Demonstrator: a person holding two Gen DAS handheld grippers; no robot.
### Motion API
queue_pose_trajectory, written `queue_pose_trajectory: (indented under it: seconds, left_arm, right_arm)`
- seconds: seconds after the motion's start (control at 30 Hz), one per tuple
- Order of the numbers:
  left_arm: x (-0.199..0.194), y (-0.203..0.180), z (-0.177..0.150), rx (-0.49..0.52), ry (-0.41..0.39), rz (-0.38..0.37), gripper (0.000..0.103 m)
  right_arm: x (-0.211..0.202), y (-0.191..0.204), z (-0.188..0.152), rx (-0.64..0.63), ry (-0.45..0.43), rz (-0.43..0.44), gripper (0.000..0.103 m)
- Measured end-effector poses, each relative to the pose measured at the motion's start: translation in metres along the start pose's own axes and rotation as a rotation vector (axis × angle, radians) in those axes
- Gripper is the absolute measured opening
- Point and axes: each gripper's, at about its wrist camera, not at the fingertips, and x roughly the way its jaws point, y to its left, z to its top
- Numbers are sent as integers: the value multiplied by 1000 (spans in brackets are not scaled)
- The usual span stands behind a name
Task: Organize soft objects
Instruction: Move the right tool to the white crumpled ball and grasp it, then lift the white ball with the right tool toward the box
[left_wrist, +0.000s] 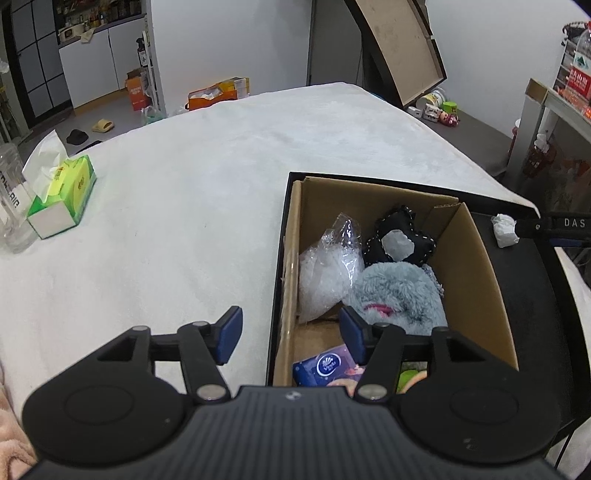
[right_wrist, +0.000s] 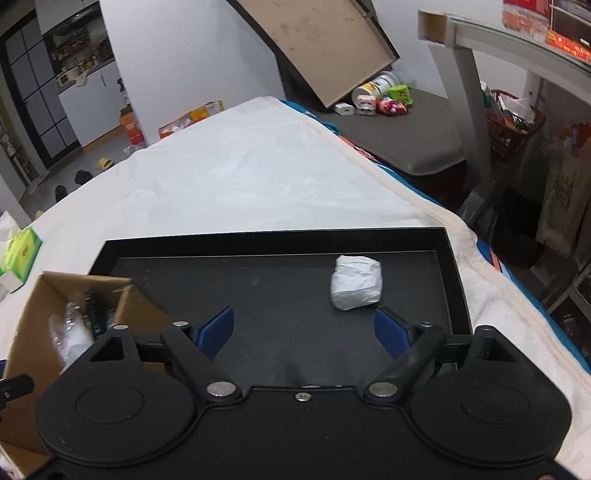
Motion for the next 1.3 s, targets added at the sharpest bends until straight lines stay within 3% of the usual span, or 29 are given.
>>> queue_pose_trajectory:
  seconds: [0.3, 0.67, 0.87, 0.97, 1.0, 1.3]
  left_arm:
    - [13, -11, 7, 34, 14, 36, 66]
    - [24, -17, 10, 49, 31, 57, 67]
    - [26, -18, 11, 51, 32, 58, 67]
    - [27, -17, 11, 47, 32, 55, 67]
    - [27, -16, 11, 47, 32, 54, 67]
    - [24, -8, 9, 28, 20, 41, 67]
  right_arm:
    - [26, -23, 2, 22, 25, -8, 85]
    - [53, -29, 9, -62, 40, 8, 83]
    - [64, -34, 10, -60, 62, -9, 76]
    - [67, -35, 10, -70, 64, -15, 59]
    - [68, -35, 10, -74, 70, -17, 43]
    - [52, -31, 5, -73, 56, -35, 43]
